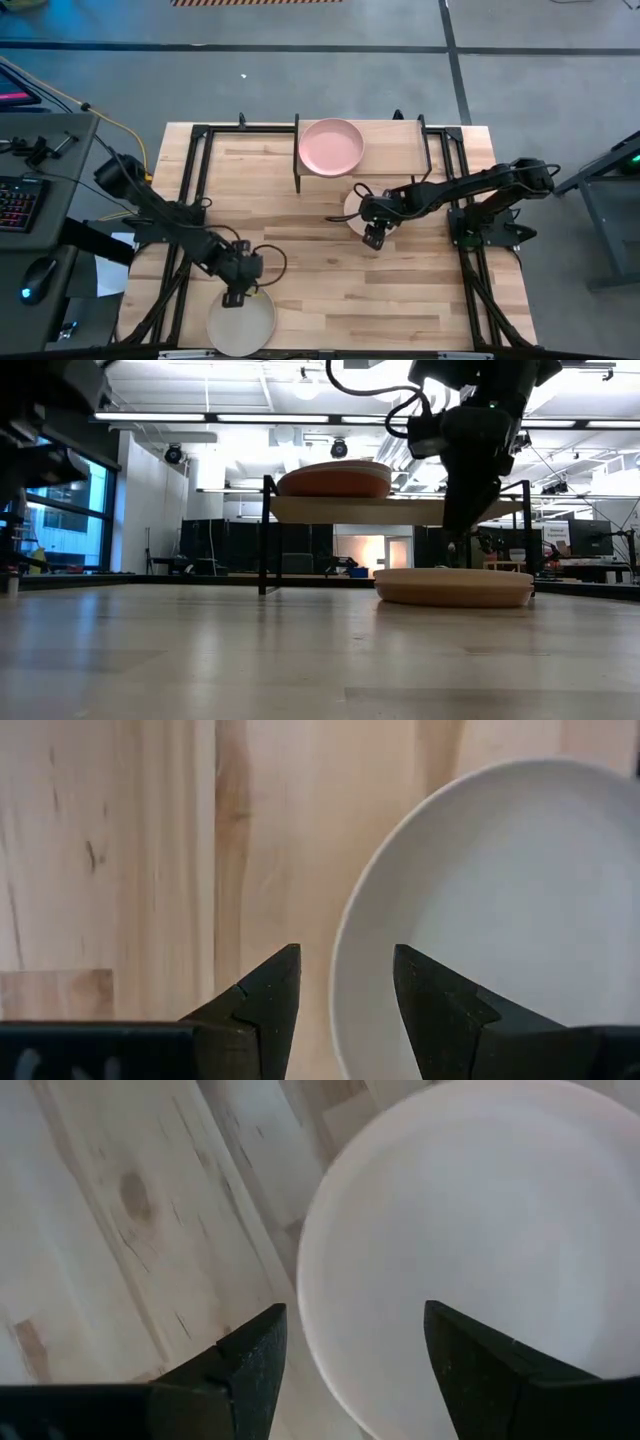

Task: Place and stack plates onto a shelf
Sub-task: Put the white plate on the shelf

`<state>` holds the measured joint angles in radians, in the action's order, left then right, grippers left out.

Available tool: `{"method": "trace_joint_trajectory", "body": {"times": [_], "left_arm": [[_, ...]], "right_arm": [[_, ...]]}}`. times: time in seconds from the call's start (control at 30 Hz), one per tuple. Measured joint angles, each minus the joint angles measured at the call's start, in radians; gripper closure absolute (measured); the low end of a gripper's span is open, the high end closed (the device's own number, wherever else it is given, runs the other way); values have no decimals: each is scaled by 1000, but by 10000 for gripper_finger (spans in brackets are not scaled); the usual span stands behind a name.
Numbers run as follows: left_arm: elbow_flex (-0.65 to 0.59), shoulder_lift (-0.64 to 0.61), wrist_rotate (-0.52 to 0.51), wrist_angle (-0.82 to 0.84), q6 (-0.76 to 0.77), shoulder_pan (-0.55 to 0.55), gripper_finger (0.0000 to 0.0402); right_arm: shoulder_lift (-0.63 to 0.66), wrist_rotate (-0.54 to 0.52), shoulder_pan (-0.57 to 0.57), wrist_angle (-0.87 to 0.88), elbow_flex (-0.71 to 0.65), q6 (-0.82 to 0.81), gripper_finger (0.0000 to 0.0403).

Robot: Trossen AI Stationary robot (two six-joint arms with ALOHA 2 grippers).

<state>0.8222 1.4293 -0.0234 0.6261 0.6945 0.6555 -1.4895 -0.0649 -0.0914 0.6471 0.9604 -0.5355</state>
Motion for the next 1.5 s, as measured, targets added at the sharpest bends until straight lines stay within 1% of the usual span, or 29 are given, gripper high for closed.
{"method": "trace_joint_trajectory", "body": {"times": [0.13,0.33,0.43,0.5,0.6,0.67,0.73,0.77,0.87,1.03,1.17,1.27,1.4,1.5], "left_arm": [[-30,36,67,-106,0,-25,250],[-57,77,71,-114,0,-28,250],[-58,85,76,-124,-23,-28,250],[-55,95,103,-178,-47,-29,254],[-57,95,124,-172,-49,-33,282],[-56,101,127,-178,-48,-39,320],[-56,98,136,-181,-45,-49,371],[-56,97,138,-186,-44,-58,385],[-55,90,133,-178,-43,-89,392],[-52,77,140,-178,-95,-147,399],[-53,23,143,-125,-118,-199,400],[-52,-58,119,-73,-128,-241,400],[-25,-187,35,3,-121,-306,400],[8,-276,-44,37,-90,-366,401]], "right_arm": [[0,3,0,-5,0,-6,187],[0,3,0,-22,0,-7,187],[0,6,0,-31,0,-6,187],[0,16,0,-30,0,-6,187],[0,31,0,-26,0,-6,187],[7,46,0,-25,0,-6,187],[19,56,0,-29,0,-6,187],[27,58,0,-21,0,-7,187],[52,63,0,-18,0,-17,187],[92,57,0,-14,0,-25,187],[116,56,0,-24,0,-25,187],[127,69,0,-49,0,-25,187],[126,154,0,-104,0,-36,187],[114,205,0,-201,0,-68,187]]}}
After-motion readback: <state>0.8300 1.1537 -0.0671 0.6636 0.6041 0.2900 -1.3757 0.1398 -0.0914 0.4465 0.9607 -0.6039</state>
